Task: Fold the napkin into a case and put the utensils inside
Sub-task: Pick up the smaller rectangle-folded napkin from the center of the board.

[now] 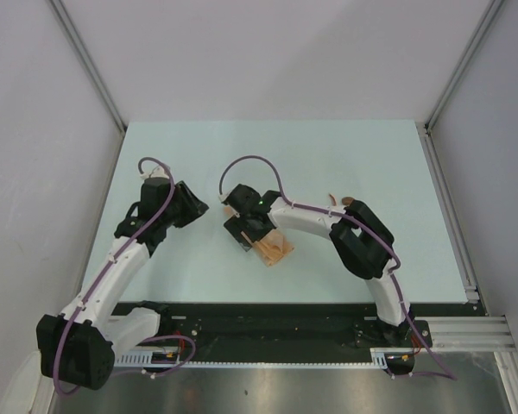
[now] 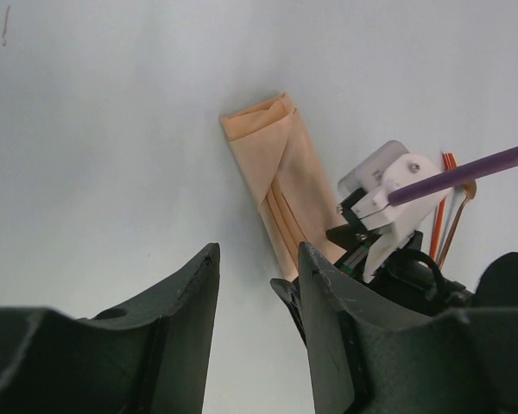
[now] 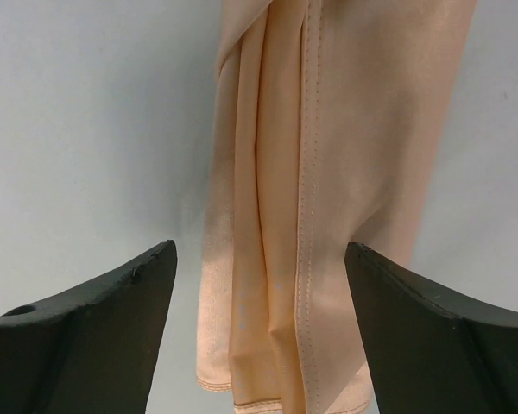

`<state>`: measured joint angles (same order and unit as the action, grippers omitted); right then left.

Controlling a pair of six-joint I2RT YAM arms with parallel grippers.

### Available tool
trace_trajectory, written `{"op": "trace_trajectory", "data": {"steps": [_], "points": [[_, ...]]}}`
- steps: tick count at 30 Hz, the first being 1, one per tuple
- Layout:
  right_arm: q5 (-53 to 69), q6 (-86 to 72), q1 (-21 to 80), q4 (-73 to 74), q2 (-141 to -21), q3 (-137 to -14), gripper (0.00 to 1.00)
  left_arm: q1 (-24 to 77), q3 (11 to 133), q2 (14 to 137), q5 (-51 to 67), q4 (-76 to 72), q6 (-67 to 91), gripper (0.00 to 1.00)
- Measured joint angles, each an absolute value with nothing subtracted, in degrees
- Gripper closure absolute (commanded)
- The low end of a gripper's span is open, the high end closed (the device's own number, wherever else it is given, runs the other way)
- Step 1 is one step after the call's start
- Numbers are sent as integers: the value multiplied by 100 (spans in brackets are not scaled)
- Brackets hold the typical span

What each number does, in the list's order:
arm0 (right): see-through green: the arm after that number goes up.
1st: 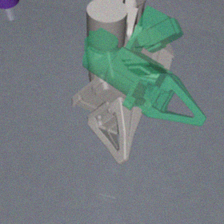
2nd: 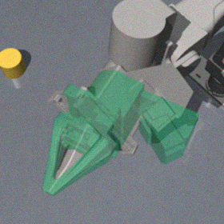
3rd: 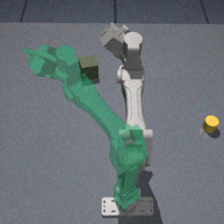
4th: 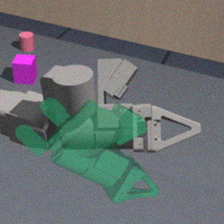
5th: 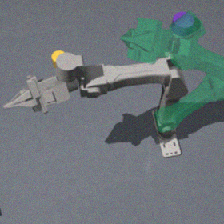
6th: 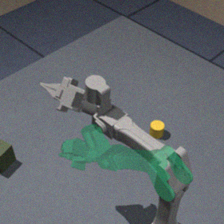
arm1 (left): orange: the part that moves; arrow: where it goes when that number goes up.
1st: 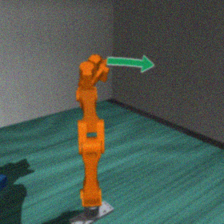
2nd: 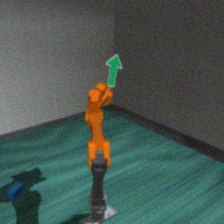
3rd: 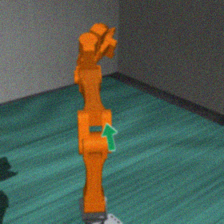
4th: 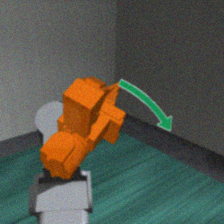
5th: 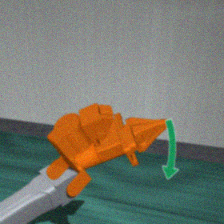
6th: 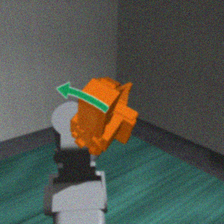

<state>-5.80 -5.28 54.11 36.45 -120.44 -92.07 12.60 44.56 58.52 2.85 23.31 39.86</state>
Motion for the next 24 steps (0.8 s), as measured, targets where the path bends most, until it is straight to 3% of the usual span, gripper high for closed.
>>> {"op": "trace_trajectory", "data": {"steps": [9, 24], "points": [[-919, -462, 5502, 3791, -12182, -9229, 25, 1260, 4427, 5852, 497, 2322, 3983, 53], [-1332, -558, 5732, 3830, -12317, -9389, 55, 1260, 4427, 5854, 537, 2322, 3940, 53]]}}
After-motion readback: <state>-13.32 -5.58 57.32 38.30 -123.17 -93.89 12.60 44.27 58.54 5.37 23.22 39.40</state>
